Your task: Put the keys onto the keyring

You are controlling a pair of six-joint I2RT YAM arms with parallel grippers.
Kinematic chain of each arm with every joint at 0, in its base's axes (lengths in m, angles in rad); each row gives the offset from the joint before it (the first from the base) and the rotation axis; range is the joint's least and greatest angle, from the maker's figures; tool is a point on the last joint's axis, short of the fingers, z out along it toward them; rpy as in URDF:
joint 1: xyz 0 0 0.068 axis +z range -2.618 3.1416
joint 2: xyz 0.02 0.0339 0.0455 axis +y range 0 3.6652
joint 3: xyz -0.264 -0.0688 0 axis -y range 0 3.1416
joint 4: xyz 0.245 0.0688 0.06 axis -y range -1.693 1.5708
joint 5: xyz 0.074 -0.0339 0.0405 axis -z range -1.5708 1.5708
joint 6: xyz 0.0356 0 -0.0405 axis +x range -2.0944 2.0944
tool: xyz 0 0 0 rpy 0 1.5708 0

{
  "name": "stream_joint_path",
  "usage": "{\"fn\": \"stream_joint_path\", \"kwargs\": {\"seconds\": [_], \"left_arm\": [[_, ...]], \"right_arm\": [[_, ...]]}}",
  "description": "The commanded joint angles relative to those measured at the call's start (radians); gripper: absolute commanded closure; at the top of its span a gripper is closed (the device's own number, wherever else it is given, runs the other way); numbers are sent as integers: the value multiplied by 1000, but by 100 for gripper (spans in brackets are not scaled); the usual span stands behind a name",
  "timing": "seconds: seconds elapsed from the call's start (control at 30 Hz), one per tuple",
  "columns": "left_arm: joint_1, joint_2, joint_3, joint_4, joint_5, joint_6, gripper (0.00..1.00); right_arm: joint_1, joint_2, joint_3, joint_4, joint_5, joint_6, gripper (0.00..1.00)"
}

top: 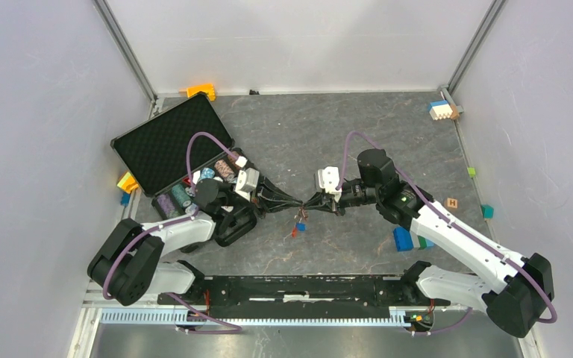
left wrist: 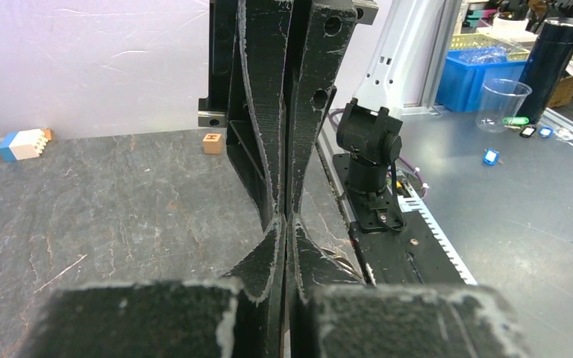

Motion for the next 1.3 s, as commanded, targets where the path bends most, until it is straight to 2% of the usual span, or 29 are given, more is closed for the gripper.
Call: {"fn": "stream_joint_path", "kwargs": {"seconds": [0.0, 0.2, 0.5, 0.87, 0.93, 1.07, 1.27], "left_arm": [[1, 7, 2, 53, 9, 7, 98], [1, 4, 3, -8, 38, 71, 98], [1, -54, 36, -272, 64, 276, 98], [1, -56, 51, -310, 65, 296, 97], [1, -57, 57, -324, 64, 300, 91], [1, -62, 87, -410, 65, 328, 72], [2, -88, 168, -708, 48, 501, 53]], "right_arm": [[-4, -2, 51, 17, 0, -8, 100], [-3, -7, 85, -49, 72, -36, 100], [2, -18, 104, -146, 127, -72, 100], [14, -24, 71, -134, 127, -75, 100], [14, -23, 70, -135, 133, -80, 100], [14, -21, 66, -143, 148, -89, 100], [16, -7, 95, -201, 177, -119, 100]]}}
